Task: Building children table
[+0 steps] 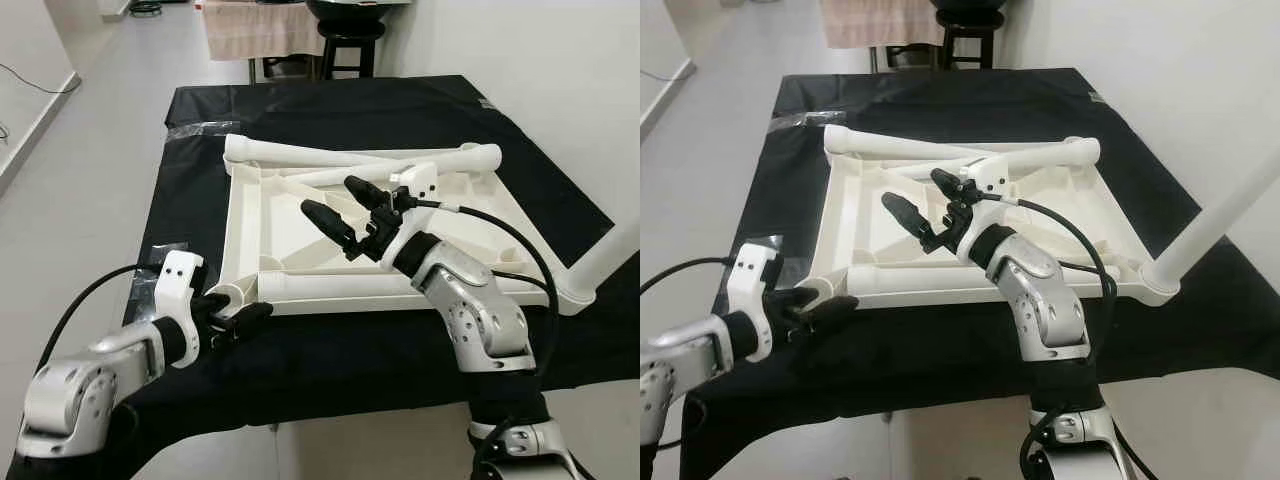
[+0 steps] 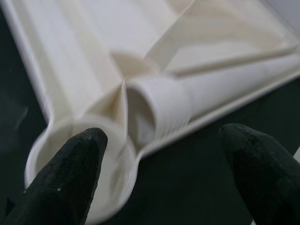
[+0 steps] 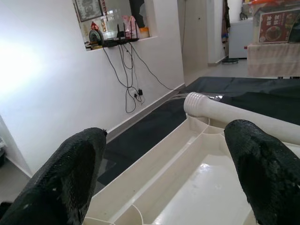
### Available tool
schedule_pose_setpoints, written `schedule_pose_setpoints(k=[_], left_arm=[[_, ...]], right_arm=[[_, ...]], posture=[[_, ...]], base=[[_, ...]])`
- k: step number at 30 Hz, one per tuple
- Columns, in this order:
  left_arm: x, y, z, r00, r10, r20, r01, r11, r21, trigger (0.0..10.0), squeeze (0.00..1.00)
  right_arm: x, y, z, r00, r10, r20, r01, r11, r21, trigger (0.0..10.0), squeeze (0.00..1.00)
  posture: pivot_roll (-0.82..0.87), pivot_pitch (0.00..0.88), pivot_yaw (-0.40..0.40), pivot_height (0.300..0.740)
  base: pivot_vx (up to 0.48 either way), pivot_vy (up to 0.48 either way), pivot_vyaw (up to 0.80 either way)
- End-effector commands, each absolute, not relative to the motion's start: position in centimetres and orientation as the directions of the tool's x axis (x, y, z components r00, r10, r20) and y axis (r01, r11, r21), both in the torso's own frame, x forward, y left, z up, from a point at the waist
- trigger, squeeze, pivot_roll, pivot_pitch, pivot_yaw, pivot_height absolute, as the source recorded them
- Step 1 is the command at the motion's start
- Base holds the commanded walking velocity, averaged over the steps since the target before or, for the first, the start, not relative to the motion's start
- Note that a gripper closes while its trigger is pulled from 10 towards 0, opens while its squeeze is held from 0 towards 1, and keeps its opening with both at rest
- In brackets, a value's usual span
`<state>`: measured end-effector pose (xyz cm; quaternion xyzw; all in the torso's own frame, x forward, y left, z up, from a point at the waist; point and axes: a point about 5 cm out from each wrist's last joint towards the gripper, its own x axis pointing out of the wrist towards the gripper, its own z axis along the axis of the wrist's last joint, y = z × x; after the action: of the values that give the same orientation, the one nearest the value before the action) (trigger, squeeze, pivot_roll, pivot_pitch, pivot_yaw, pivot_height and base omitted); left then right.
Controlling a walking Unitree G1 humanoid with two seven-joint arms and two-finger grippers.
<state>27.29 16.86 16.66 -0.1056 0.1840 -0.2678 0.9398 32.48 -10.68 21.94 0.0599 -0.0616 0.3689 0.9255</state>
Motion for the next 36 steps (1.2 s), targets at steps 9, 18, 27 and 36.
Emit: schedule_pose_setpoints(k=[9, 18, 27, 36], left_arm=[[28.1, 16.1, 17.1, 0.758, -0.598, -0.261, 0.489, 0.785, -0.381, 10.0, 0.00], [28.4, 15.6, 16.1, 0.736, -0.608, -0.299, 0.469, 0.775, -0.423, 10.0, 0.00], [29.2, 14.7, 15.7, 0.698, -0.648, -0.304, 0.466, 0.734, -0.494, 10.0, 0.00], [29.9, 14.2, 15.6, 0.652, -0.691, -0.311, 0.474, 0.692, -0.544, 10.0, 0.00]], right_arm=[[32.5, -10.4, 22.0, 0.718, 0.680, 0.148, -0.692, 0.720, 0.056, 10.0, 0.00], [32.5, -10.5, 22.1, 0.719, 0.680, 0.142, -0.691, 0.721, 0.048, 10.0, 0.00], [32.5, -10.5, 22.2, 0.718, 0.682, 0.138, -0.692, 0.721, 0.040, 10.0, 0.00], [32.4, -10.4, 22.3, 0.715, 0.686, 0.137, -0.695, 0.718, 0.036, 10.0, 0.00]], posture=[[-0.02, 0.066, -0.039, 0.740], [-0.03, 0.071, -0.043, 0.740], [-0.03, 0.076, -0.044, 0.740], [-0.04, 0.083, -0.046, 0.740]], base=[[0.000, 0.000, 0.00], [0.000, 0.000, 0.00], [0.000, 0.000, 0.00], [0.000, 0.000, 0.00]])
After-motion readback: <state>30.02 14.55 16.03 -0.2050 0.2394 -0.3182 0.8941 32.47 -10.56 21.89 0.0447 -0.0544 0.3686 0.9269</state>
